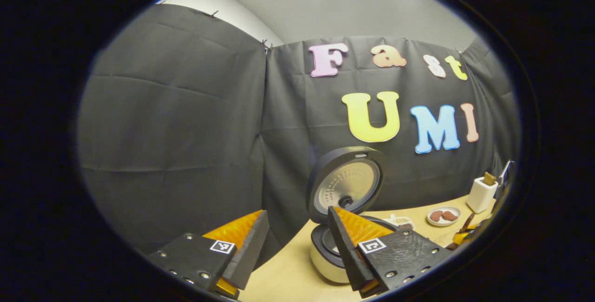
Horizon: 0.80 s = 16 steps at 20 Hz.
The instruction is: Close the left gripper, press the button to open the rice cooker; take a wooden spoon from the chopstick holder with the right hand, scoop a spoonful of rice and pour it into the rice cooker, then put the wooden spoon back into the chopstick holder.
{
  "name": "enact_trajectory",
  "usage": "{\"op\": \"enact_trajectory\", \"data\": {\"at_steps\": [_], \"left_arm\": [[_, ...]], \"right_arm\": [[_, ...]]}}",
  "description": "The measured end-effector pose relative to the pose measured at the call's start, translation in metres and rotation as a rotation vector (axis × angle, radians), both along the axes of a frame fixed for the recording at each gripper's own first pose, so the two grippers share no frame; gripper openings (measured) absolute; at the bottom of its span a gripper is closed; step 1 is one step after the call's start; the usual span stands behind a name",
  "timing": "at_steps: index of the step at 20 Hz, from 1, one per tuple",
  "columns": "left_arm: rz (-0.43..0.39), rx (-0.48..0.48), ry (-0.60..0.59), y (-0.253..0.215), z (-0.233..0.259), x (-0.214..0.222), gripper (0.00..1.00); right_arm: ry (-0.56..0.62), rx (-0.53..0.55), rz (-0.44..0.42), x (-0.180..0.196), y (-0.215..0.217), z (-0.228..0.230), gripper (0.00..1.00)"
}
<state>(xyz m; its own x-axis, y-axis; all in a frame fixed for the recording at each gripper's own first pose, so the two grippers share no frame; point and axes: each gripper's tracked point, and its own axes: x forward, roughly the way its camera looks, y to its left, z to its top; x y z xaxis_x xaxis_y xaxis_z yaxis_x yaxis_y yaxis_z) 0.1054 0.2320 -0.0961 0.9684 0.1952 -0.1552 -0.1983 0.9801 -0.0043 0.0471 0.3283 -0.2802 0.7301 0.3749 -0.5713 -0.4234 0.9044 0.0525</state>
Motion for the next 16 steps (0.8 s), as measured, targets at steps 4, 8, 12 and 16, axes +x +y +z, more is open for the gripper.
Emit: {"op": "enact_trajectory", "data": {"at_steps": [4, 8, 12, 16], "left_arm": [[0.0, -0.002, -0.012, -0.003, 0.007, -0.004, 0.8], [-0.001, 0.008, -0.018, -0.004, 0.015, -0.009, 0.8], [0.004, 0.027, -0.041, -0.003, 0.03, -0.015, 0.8], [0.01, 0.042, -0.059, -0.004, 0.041, -0.017, 0.8]], "right_arm": [[0.181, 0.252, -0.098, -0.007, 0.001, 0.001, 0.16], [0.331, 0.457, -0.258, 0.001, -0.023, -0.003, 0.16], [0.474, 0.656, -0.402, 0.005, -0.051, -0.014, 0.16], [0.521, 0.806, -0.482, 0.01, -0.075, -0.001, 0.16]]}}
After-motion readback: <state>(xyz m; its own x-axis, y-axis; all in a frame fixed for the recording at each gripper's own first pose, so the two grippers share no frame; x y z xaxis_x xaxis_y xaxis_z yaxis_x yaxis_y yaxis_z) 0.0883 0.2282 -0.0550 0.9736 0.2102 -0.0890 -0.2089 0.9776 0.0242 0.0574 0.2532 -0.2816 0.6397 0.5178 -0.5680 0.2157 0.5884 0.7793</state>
